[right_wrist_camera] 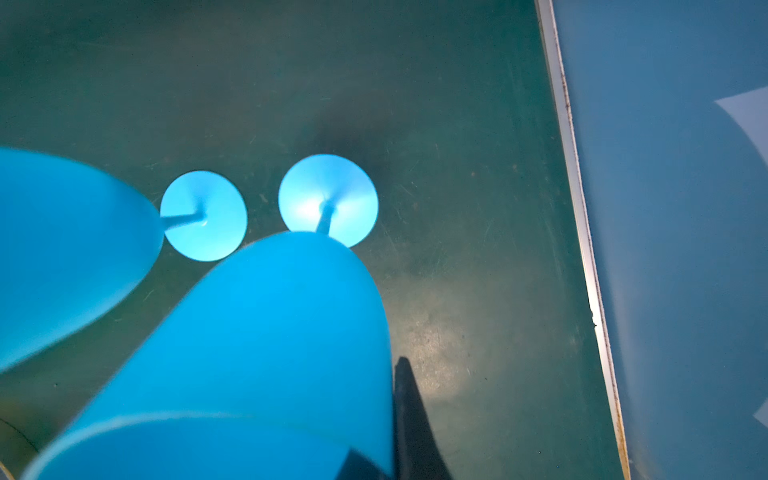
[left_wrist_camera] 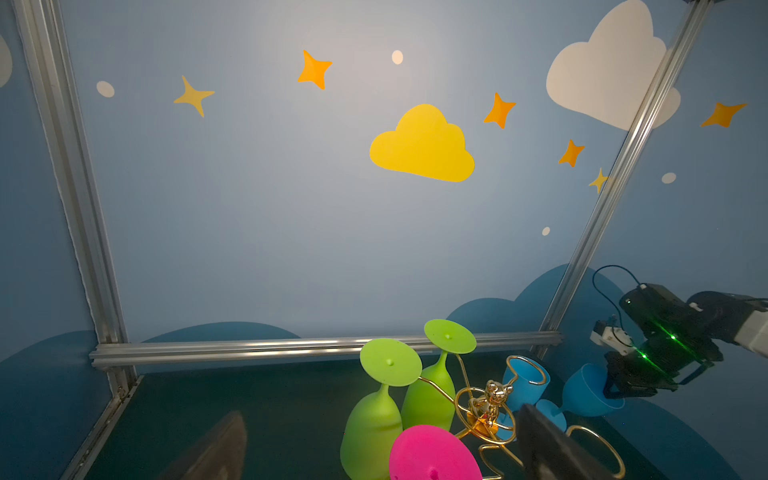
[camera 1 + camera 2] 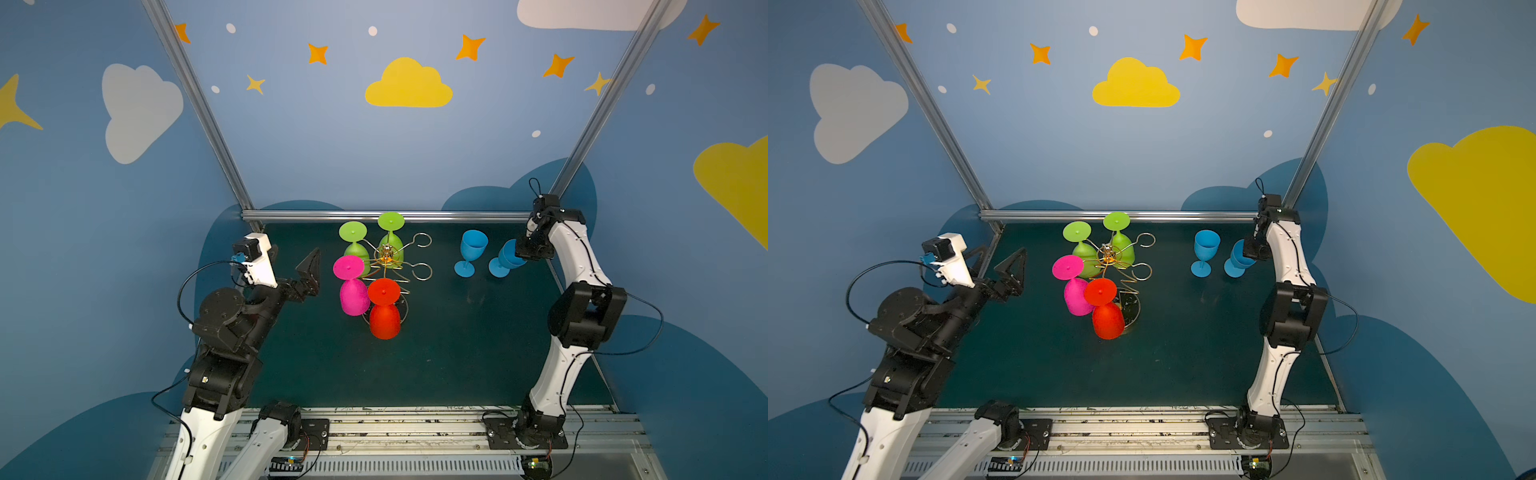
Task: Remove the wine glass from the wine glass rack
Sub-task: 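Set the blue glass upright on the table and open the right gripper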
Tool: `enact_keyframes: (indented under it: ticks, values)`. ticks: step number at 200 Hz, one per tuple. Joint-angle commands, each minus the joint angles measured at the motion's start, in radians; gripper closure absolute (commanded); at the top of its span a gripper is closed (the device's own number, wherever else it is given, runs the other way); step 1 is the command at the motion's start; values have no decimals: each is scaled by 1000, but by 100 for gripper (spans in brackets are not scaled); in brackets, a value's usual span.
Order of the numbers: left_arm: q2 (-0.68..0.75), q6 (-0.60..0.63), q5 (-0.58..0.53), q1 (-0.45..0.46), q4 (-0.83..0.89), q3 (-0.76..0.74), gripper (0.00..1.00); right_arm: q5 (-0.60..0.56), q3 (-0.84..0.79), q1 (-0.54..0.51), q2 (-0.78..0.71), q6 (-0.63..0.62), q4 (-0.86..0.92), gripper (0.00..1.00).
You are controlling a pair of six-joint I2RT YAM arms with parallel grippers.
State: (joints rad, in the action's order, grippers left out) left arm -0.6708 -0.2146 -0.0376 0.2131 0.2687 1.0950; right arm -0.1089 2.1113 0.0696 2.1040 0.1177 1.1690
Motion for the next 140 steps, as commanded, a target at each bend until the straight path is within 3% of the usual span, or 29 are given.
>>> enact_keyframes:
  ticks: [1, 26, 50, 84, 140]
  values:
    - [4, -36, -5, -4, 26, 67, 1, 24, 110, -3, 89, 37, 169, 100]
    - [8, -67, 4, -4, 37, 97, 1, 38, 112, -8, 99, 40, 138, 100]
    - [7, -107, 16, -4, 64, 107, 1, 55, 128, -13, 102, 40, 131, 88]
    - [-37, -184, 79, -4, 171, 167, 2, 82, 199, -11, 105, 35, 157, 64]
    - [-122, -302, 265, -4, 355, 211, 5, 120, 295, 3, 15, -14, 162, 42]
